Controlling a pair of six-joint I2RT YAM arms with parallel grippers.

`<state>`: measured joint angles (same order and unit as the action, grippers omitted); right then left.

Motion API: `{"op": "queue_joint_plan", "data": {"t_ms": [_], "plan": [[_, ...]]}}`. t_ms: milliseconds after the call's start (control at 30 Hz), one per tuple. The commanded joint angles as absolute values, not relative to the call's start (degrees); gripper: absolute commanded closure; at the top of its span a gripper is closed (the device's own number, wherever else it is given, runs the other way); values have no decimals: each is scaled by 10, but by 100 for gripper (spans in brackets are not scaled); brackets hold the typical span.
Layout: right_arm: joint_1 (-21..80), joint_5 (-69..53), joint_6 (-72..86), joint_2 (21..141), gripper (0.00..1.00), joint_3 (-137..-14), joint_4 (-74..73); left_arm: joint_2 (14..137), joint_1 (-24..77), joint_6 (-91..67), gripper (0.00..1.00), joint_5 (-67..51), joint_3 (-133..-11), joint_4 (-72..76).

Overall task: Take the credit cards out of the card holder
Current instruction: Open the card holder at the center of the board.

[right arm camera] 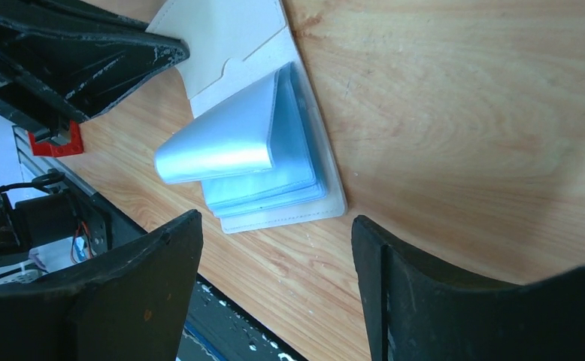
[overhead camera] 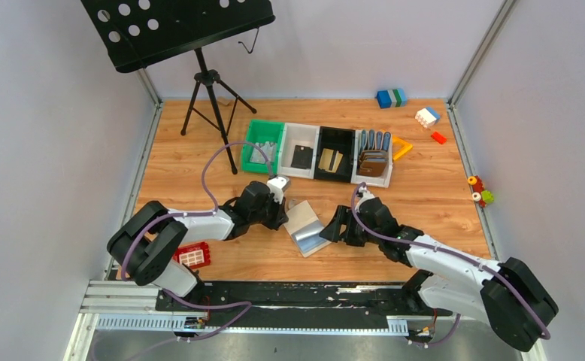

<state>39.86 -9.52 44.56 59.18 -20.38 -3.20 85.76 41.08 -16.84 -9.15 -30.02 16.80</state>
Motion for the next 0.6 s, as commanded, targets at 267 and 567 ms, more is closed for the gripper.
{"op": "queue_joint_plan", "data": {"t_ms": [267,567], "plan": [[500,32,566,633,42,-192,33,875,389,-187,90,-99,-310,125],[531,64,562,741,44,-250,44,859,389,-179,89,-137,-304,134]]}}
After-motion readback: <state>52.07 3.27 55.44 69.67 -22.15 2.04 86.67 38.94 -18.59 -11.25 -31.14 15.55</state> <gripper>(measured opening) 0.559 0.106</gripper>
